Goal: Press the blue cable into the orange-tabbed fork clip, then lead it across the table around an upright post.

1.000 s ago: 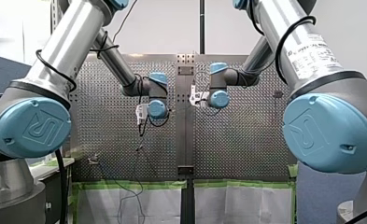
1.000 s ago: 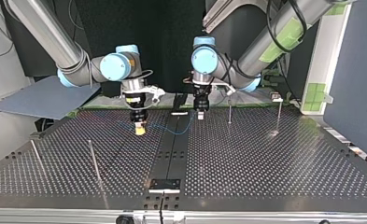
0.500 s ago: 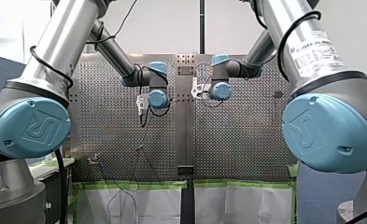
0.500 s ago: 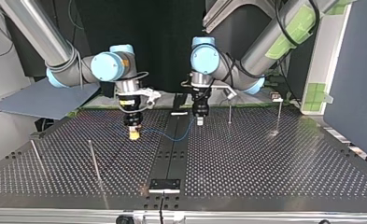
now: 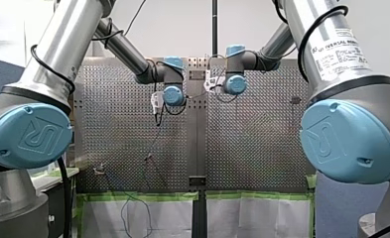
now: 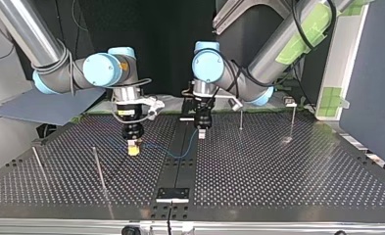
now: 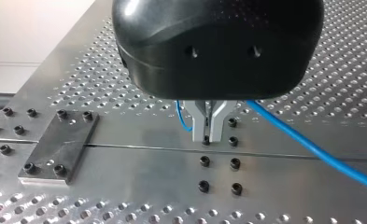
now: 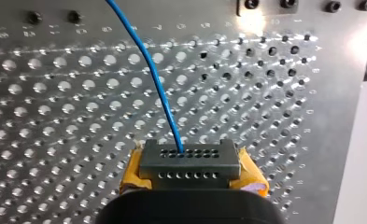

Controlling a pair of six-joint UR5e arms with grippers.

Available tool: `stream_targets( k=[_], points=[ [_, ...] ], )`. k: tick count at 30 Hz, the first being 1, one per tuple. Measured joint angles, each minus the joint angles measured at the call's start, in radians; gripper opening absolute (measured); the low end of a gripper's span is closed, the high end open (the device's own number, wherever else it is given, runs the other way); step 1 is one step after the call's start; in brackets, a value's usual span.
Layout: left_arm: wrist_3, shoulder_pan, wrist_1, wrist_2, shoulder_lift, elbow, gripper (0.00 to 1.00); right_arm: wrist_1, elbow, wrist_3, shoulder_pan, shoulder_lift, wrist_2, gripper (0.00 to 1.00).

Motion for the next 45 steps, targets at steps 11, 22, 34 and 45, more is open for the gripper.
stream_targets(
  k=[11,22,34,45],
  points=[
    [-0.002,-0.008,-0.022,-0.001,0.016,0.040,0.00,0.024,-0.020,0.000,-0.018,-0.039,0.016,0.00],
    [0.003,-0.031,-0.090,-0.023,0.020,0.138,0.00,0.054,-0.043,0.000,-0.036,-0.081,0.016,0.00],
    [0.001,-0.050,-0.139,-0.023,0.020,0.225,0.00,0.079,-0.050,0.001,-0.060,-0.112,0.018,0.00],
    [-0.003,-0.054,-0.169,-0.008,0.017,0.286,0.00,0.098,-0.050,0.003,-0.087,-0.127,0.022,0.00]
  ],
)
